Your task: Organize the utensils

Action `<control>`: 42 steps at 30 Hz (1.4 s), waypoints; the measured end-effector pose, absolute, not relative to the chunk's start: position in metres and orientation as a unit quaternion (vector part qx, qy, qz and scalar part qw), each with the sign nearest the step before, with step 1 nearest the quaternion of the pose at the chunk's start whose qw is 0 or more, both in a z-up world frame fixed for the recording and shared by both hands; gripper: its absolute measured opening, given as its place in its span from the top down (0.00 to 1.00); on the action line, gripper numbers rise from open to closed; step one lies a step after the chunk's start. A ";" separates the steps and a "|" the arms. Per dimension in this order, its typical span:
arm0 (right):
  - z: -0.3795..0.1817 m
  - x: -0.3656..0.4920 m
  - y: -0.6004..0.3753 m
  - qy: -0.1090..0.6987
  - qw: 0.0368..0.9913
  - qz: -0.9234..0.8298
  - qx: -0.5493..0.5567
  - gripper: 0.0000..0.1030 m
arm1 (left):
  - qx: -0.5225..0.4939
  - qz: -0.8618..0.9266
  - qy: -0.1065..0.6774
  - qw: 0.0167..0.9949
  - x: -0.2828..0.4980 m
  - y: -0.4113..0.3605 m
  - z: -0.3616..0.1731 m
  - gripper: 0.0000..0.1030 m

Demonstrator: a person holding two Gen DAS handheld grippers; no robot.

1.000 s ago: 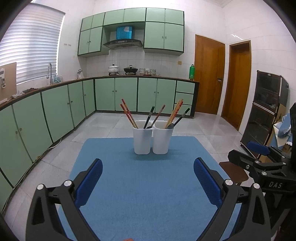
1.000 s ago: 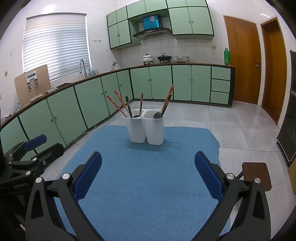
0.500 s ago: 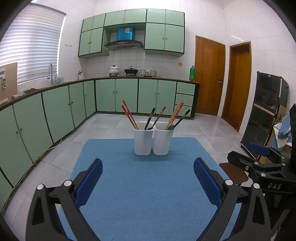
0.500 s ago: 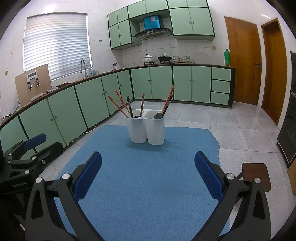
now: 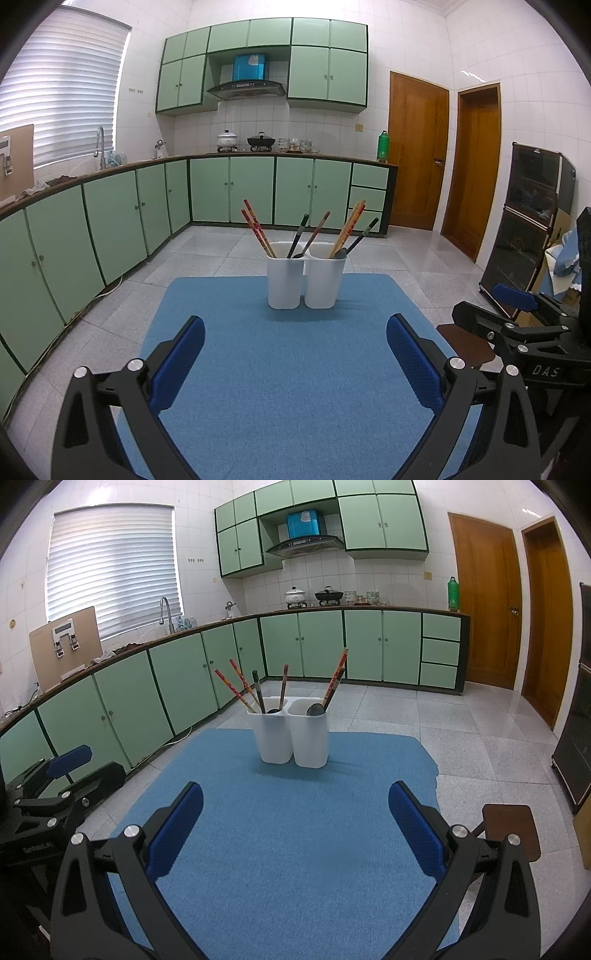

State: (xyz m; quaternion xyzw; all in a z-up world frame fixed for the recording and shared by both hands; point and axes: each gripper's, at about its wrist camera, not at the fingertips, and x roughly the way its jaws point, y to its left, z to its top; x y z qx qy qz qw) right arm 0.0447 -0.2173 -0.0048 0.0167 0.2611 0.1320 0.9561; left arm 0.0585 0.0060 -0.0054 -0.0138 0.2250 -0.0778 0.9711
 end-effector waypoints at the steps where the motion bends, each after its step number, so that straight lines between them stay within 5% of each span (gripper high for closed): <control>1: -0.005 0.045 -0.217 0.261 0.956 0.132 0.017 0.05 | -0.013 -0.078 0.225 0.971 0.059 0.006 -0.005 0.06; 42: -0.005 0.044 -0.218 0.261 0.956 0.131 0.016 0.05 | -0.013 -0.073 0.223 0.972 0.056 0.006 -0.009 0.06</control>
